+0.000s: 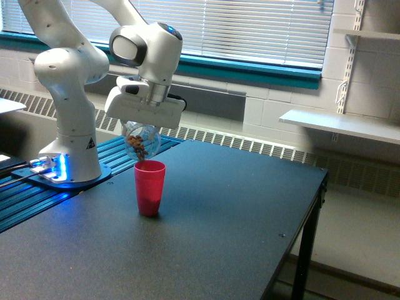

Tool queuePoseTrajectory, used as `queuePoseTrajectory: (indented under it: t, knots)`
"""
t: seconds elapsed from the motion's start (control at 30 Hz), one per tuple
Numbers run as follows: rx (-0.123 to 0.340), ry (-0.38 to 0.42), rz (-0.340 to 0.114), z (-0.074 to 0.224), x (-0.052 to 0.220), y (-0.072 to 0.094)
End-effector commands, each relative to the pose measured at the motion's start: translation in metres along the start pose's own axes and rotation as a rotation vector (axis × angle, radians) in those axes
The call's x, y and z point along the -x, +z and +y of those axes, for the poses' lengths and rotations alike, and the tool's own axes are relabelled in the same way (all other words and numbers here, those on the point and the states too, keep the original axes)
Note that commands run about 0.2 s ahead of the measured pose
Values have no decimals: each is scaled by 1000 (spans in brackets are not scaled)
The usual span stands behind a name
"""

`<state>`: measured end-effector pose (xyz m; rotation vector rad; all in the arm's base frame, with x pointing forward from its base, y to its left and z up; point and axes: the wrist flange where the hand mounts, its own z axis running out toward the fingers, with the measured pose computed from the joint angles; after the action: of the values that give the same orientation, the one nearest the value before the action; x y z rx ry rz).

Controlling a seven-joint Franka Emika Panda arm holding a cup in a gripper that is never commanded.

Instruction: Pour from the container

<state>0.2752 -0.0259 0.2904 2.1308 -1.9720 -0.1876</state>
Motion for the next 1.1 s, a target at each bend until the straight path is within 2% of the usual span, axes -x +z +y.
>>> queuePoseTrajectory:
  t: [0.03, 0.3, 0.77, 1.1]
  knots:
    - [27, -19, 11, 7, -2, 6]
    - [25, -23, 23, 4, -7, -1]
    - [61, -37, 6, 3, -9, 5]
    - [68, -53, 32, -5, -18, -9]
